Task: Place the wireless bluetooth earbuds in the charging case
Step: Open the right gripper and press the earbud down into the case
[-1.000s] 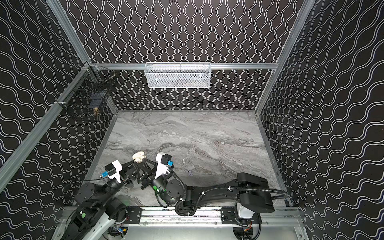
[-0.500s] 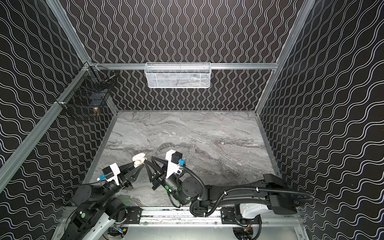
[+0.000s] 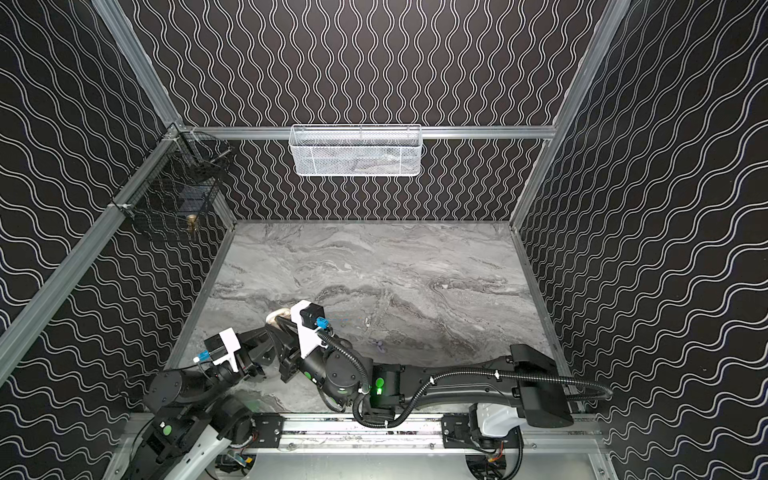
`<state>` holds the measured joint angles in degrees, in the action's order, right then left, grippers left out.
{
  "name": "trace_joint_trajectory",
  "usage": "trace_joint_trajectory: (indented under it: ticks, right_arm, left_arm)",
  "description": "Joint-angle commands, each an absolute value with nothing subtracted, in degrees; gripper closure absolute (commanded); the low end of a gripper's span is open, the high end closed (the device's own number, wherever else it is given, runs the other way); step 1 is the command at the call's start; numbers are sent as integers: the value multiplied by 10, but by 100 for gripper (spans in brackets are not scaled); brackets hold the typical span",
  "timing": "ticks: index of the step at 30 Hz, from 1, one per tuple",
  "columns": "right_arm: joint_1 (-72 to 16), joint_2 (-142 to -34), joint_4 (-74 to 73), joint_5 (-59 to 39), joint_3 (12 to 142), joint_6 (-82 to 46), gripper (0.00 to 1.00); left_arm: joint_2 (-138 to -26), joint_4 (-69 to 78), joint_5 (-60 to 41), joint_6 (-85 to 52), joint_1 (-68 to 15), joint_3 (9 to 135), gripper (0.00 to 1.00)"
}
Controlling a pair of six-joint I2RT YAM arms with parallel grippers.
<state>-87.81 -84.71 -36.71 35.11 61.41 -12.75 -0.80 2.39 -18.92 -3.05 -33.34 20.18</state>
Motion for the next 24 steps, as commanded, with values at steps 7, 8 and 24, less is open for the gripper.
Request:
trace_joint_trajectory:
  ticks: [7,8,24]
  right_arm:
    - [-880,-823,-356,338,576,-120,74]
    - [-880,-822,-356,335,576,-119,74]
    - [-880,-750,-346,312,526,-100,58]
  left_arm:
    - [-6,49,-214,-33,-333,212,100]
    - [-8,48,-214,-33,-333,213,100]
    - [-8,51,-224,-35,-333,216,100]
